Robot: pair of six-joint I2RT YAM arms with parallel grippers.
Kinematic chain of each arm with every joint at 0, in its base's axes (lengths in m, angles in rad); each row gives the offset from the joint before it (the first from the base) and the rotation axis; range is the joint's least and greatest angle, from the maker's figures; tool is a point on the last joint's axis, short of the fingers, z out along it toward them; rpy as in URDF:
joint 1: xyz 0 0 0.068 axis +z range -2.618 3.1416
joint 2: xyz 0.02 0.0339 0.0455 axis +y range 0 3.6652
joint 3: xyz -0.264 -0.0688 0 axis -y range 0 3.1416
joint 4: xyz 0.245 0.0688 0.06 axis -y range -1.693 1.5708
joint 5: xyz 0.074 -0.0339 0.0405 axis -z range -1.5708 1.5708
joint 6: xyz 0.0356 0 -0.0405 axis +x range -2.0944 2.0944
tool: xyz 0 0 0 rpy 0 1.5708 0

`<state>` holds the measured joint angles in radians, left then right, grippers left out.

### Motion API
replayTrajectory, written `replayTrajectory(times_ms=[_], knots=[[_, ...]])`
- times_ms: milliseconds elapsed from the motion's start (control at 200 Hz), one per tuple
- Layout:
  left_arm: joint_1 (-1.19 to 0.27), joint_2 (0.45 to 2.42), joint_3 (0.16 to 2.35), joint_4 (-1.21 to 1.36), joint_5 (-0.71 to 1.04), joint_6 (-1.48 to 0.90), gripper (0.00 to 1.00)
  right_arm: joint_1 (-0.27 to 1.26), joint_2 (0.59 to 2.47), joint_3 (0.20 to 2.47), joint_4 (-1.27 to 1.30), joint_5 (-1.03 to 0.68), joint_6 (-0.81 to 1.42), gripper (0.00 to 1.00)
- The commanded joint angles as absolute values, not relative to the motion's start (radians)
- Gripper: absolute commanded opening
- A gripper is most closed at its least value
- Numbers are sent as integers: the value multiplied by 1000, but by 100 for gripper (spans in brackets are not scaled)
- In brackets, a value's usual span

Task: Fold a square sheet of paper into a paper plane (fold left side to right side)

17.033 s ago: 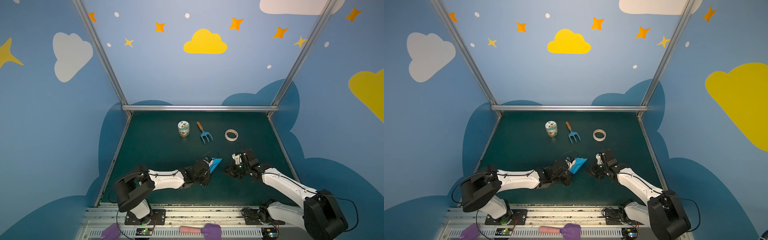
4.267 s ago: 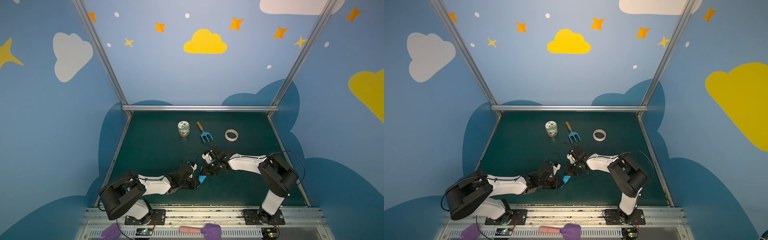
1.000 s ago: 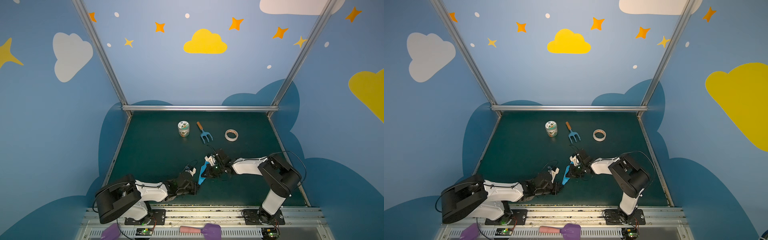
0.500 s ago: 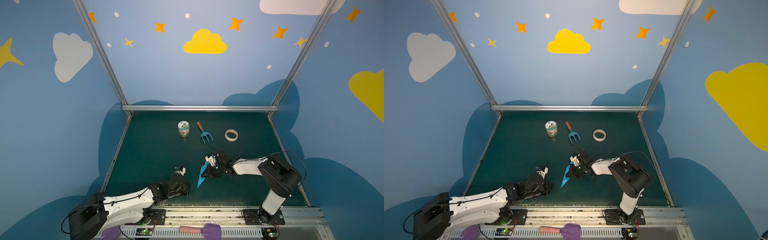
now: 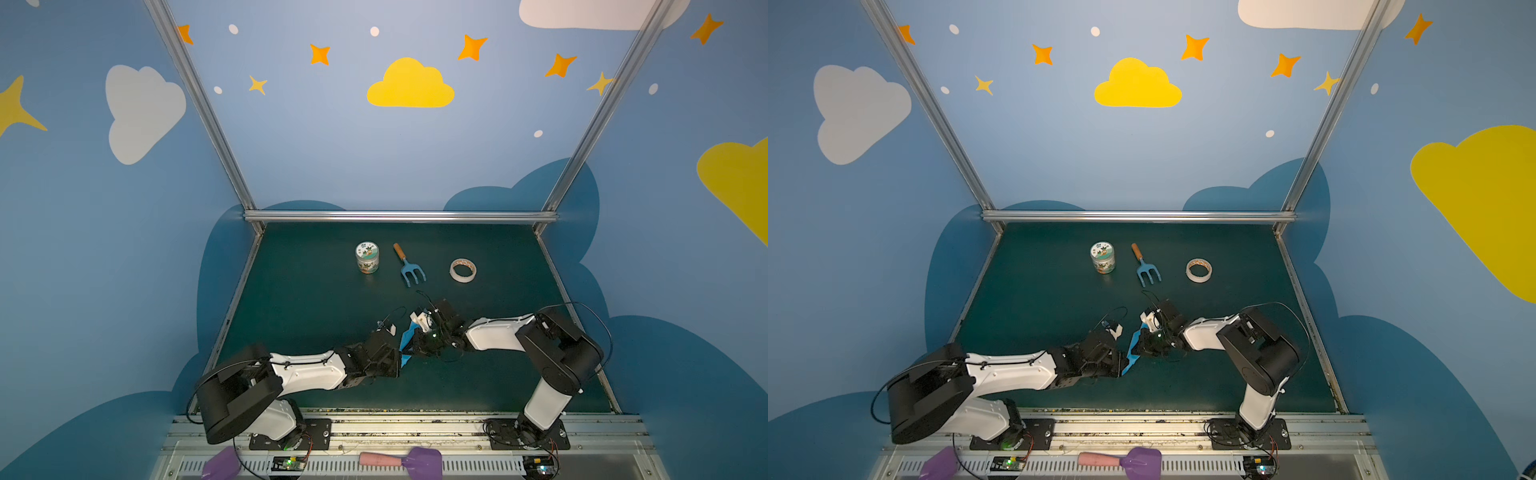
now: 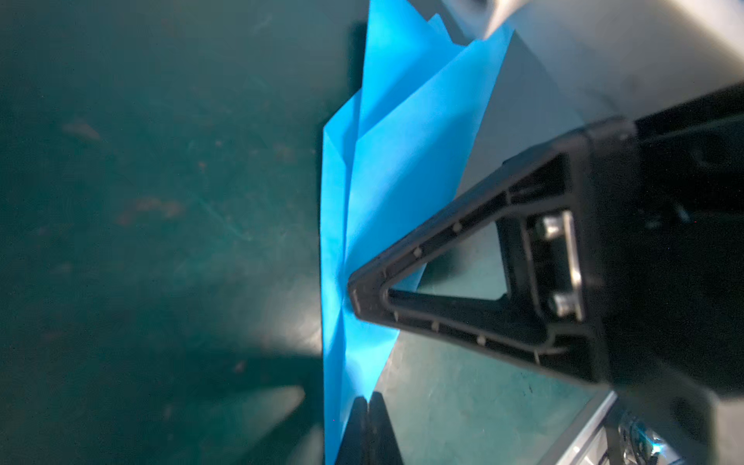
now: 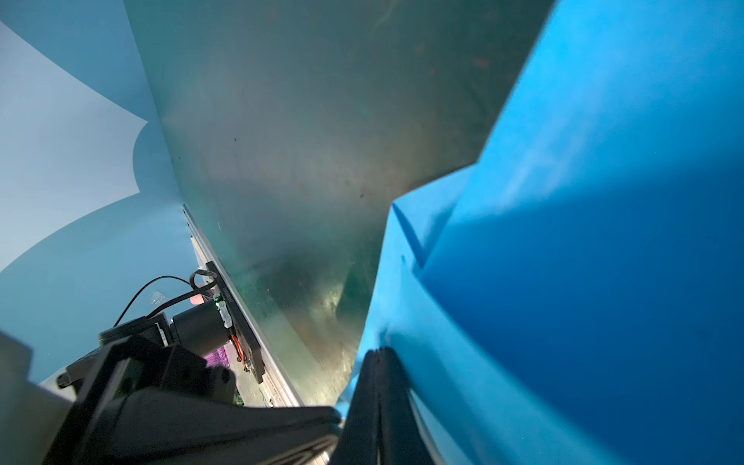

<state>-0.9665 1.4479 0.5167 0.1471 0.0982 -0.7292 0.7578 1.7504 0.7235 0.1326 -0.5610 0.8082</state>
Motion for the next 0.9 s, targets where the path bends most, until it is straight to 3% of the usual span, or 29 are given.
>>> replayTrajectory(times_ms=[0, 170, 430, 891], knots=[[-958, 1488, 537, 185, 124, -698, 3, 744, 1796, 682, 7, -452, 809, 0], [-957, 1540, 521, 199, 124, -714, 3, 735, 1792, 694, 9, -475, 790, 0], [-957, 1556, 468, 213, 120, -735, 3, 706, 1723, 740, -13, -551, 712, 12], [-957, 1559, 459, 225, 130, -733, 3, 716, 1706, 777, -83, -541, 675, 8]])
